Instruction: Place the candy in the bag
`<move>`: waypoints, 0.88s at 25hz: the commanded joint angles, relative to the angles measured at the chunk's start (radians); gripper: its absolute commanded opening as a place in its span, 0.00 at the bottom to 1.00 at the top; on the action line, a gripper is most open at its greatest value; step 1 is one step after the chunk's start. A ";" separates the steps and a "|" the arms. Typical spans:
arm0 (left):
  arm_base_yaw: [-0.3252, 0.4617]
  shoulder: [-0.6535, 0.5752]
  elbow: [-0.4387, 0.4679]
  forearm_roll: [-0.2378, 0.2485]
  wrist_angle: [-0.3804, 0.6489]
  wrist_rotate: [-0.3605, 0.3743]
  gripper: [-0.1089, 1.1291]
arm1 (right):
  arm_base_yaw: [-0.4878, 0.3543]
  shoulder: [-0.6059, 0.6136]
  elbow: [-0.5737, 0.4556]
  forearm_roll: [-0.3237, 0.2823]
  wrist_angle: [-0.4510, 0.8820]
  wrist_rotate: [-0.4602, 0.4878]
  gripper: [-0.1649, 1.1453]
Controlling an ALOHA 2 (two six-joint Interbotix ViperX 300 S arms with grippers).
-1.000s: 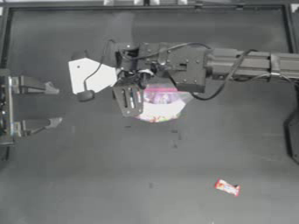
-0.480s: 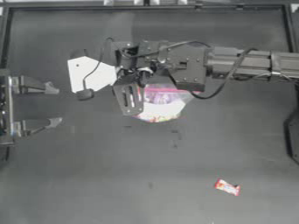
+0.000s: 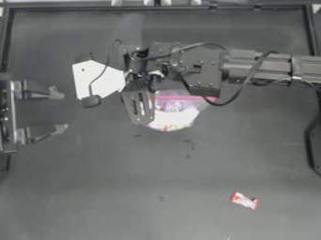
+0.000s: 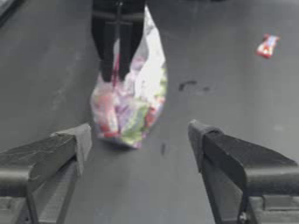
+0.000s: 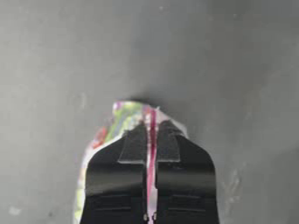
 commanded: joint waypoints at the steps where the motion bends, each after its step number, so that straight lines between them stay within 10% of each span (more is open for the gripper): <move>1: 0.003 0.049 -0.034 -0.002 -0.008 0.000 0.88 | 0.000 -0.074 -0.021 0.005 -0.006 0.000 0.15; 22: 0.026 0.373 -0.123 0.000 -0.225 0.006 0.88 | 0.000 -0.083 0.002 0.005 -0.026 0.000 0.15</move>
